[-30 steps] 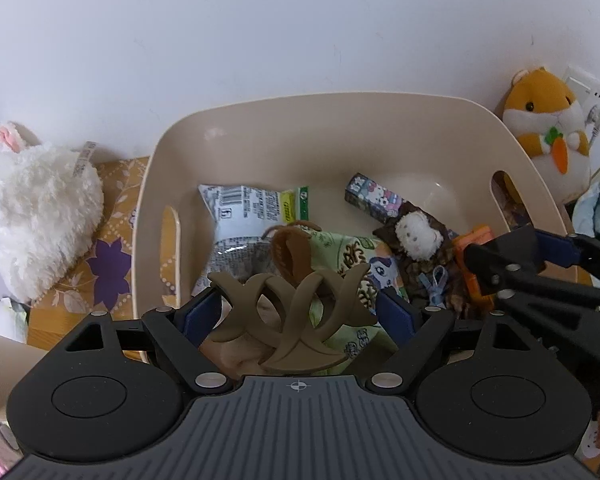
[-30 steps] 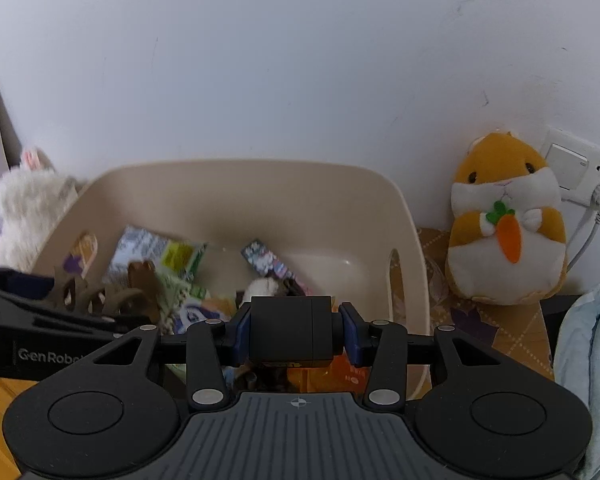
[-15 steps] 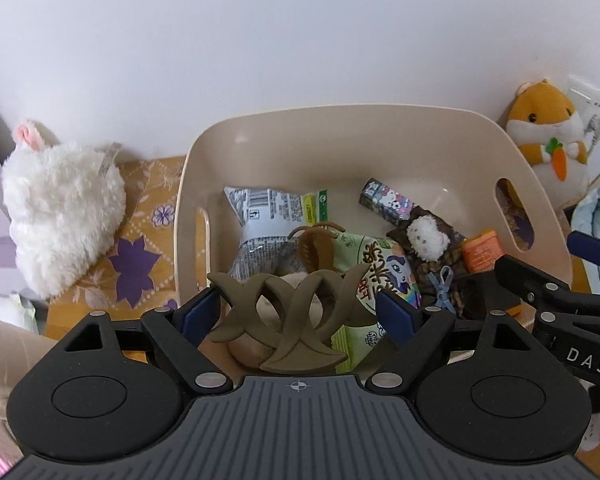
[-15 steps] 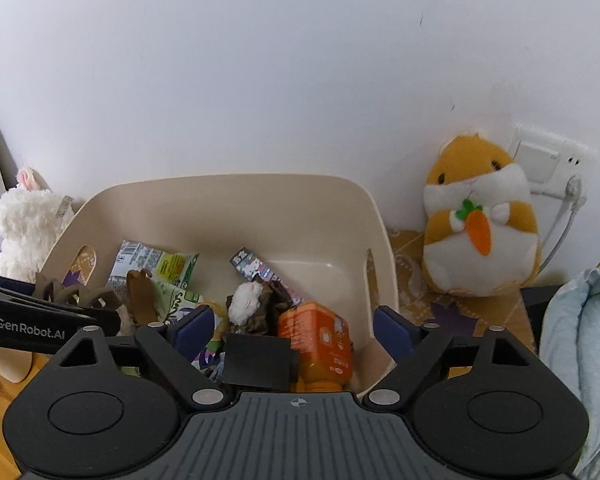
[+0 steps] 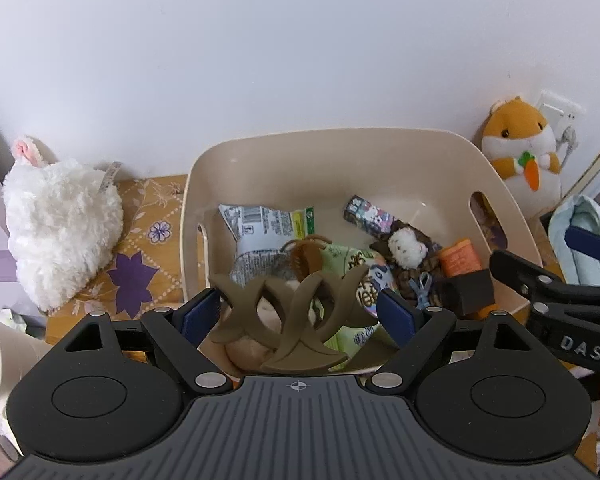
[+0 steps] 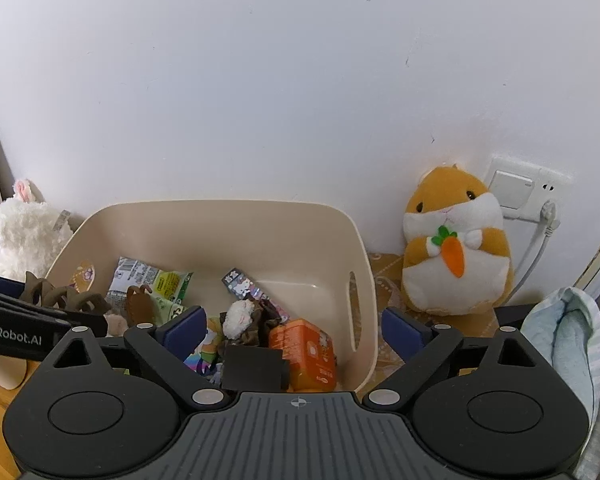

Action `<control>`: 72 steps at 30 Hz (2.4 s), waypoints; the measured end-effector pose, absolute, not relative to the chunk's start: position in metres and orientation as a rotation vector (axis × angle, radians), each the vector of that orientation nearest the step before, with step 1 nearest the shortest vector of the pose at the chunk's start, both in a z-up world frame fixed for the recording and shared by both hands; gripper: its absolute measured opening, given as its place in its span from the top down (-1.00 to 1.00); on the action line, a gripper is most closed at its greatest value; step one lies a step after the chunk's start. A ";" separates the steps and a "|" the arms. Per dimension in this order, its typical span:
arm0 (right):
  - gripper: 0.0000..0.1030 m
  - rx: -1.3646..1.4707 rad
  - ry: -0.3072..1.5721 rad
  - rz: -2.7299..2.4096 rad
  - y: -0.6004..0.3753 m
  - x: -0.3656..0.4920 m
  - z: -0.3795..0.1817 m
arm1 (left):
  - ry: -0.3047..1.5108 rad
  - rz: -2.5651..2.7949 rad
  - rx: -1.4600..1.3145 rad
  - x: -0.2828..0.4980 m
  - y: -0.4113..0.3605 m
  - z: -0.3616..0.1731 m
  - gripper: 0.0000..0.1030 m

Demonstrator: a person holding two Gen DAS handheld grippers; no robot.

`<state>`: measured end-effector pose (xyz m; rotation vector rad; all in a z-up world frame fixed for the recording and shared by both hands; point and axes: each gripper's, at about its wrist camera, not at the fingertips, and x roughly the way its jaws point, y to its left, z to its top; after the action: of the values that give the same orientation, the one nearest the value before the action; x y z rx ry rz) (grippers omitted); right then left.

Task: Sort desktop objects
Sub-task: 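Carry the hair claw and black box over the basket and open both tools, then move both tools back toward the items on the table, then grasp the Hello Kitty plush with the left tool while the right grasps the blue tissue pack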

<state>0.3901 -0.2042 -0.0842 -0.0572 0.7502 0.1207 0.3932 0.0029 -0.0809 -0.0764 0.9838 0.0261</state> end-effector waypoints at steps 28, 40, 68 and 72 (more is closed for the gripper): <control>-1.00 -0.046 0.802 0.140 -0.252 0.304 -0.107 | 0.993 -0.116 -0.095 0.323 0.025 -0.079 -0.82; -1.00 0.045 0.946 0.139 -0.253 0.244 -0.163 | 1.130 -0.136 -0.128 0.276 0.044 -0.141 -0.82; -0.94 -0.045 0.987 0.153 -0.197 0.204 -0.216 | 1.016 -0.337 0.382 0.268 -0.055 -0.205 -0.82; -0.72 -0.023 0.986 0.133 -0.200 0.207 -0.218 | 1.000 -0.352 0.414 0.273 -0.063 -0.208 -0.82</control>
<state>0.2072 -0.2003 -0.2180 -0.0226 0.9859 0.1328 0.2726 -0.0630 -0.2081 0.4136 1.0002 -0.3522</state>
